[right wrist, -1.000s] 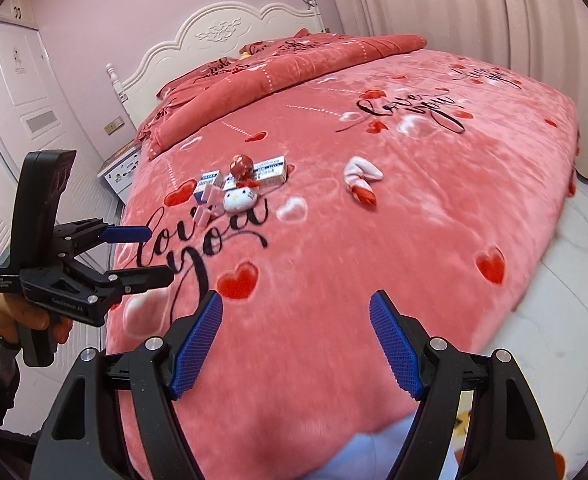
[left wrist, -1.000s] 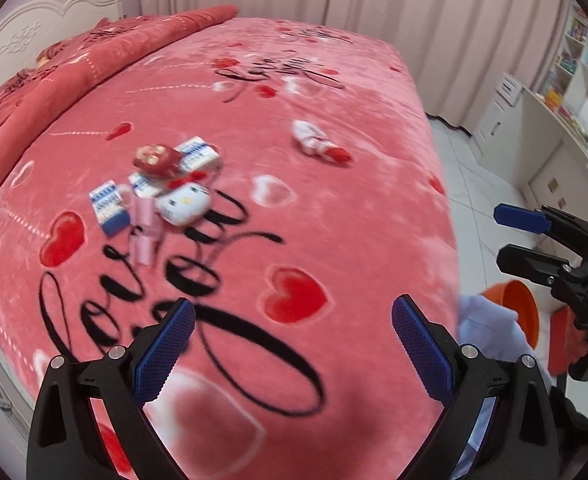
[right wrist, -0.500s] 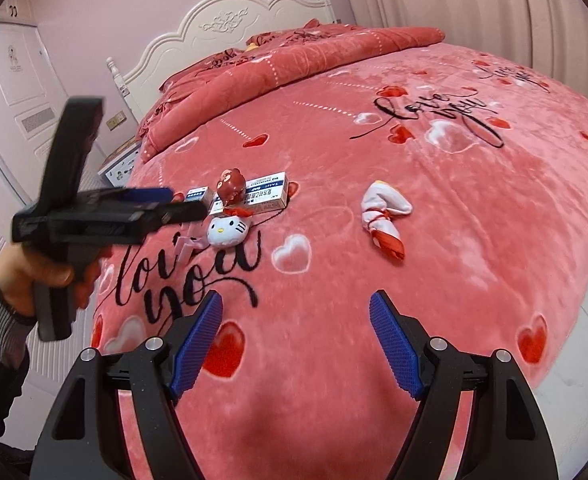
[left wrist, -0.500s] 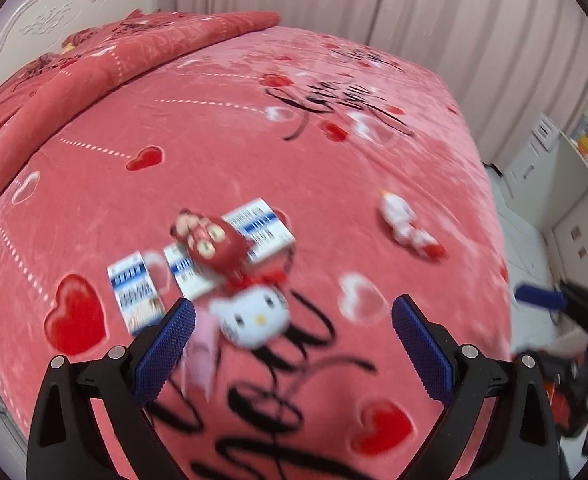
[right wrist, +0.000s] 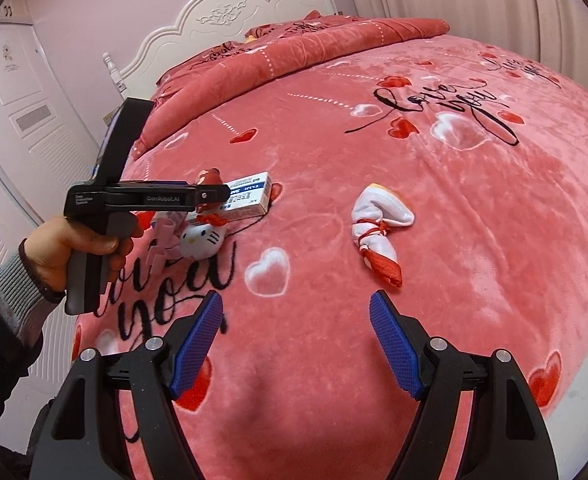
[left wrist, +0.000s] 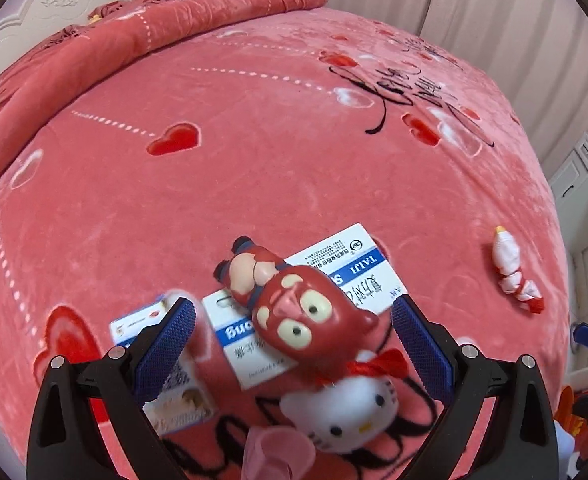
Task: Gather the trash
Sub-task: 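Grasp the red cartoon figure with left tool while right tool grasps the white laced sock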
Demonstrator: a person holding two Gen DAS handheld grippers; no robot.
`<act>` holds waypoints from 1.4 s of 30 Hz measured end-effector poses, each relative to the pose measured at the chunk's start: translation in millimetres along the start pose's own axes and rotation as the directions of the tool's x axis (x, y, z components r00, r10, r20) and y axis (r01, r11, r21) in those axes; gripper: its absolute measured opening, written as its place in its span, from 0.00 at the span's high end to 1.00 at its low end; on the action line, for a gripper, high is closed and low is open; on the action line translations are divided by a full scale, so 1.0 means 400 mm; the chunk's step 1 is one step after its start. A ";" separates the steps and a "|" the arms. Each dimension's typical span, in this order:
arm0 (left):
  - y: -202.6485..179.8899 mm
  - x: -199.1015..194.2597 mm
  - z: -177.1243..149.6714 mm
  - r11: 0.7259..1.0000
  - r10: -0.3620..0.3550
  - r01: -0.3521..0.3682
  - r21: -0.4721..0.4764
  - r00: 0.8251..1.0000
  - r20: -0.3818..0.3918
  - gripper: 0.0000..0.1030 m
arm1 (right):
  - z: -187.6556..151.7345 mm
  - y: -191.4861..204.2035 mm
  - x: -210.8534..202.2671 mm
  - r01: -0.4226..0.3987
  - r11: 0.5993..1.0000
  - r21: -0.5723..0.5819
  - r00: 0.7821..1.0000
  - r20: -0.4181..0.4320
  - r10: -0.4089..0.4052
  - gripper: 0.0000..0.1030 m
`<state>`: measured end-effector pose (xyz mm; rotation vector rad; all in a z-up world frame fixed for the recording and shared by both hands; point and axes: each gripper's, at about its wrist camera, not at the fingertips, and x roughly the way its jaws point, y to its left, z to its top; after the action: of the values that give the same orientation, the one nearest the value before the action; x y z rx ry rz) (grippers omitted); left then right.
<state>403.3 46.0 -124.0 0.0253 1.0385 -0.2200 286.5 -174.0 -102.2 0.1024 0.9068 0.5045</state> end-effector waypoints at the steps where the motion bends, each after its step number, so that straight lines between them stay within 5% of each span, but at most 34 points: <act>1: 0.003 0.008 0.003 1.000 -0.003 0.003 0.001 1.000 -0.003 0.12 | 0.000 -0.002 0.003 0.000 1.000 0.002 1.000 -0.001 0.000 0.27; 2: 0.005 0.016 0.006 1.000 -0.010 0.010 0.005 1.000 -0.010 0.26 | -0.001 -0.004 0.005 0.002 1.000 0.003 1.000 -0.002 -0.002 0.27; 3: 0.008 0.019 0.007 1.000 -0.018 0.019 0.013 1.000 -0.011 0.30 | -0.003 -0.005 0.007 0.003 1.000 0.003 1.000 -0.003 -0.003 0.27; 12: -0.002 -0.034 0.000 0.994 -0.059 0.058 0.092 0.998 0.009 0.55 | -0.008 -0.027 0.004 0.022 1.000 0.014 1.000 0.002 -0.022 0.27; 18: -0.089 -0.140 -0.033 0.966 -0.171 0.162 0.201 0.985 0.027 0.56 | 0.002 -0.045 0.009 0.038 0.999 0.009 0.999 0.009 -0.038 0.27; 26: -0.195 -0.111 -0.086 0.917 -0.258 0.264 0.299 0.964 -0.060 0.56 | 0.037 -0.074 0.060 0.076 0.997 -0.025 0.997 0.006 -0.076 0.28; 33: -0.231 -0.056 -0.101 0.901 -0.281 0.300 0.313 0.954 -0.103 0.56 | 0.073 -0.102 0.136 0.099 0.993 -0.064 0.995 -0.016 -0.100 0.45; 34: -0.232 -0.050 -0.100 0.901 -0.284 0.303 0.311 0.953 -0.107 0.56 | 0.076 -0.105 0.146 0.094 0.993 -0.069 0.995 -0.023 -0.096 0.51; 36: -0.231 -0.040 -0.101 0.901 -0.290 0.310 0.303 0.951 -0.111 0.56 | 0.077 -0.101 0.176 0.109 0.988 -0.113 0.992 -0.050 -0.115 0.82; 42: -0.241 -0.033 -0.120 0.902 -0.291 0.317 0.292 0.948 -0.130 0.56 | 0.052 -0.100 0.157 0.090 0.990 -0.110 0.994 -0.049 -0.096 0.82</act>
<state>337.5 -40.2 -129.2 0.1586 1.0799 -0.6724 349.8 -177.5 -146.7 -0.0514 0.9307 0.4697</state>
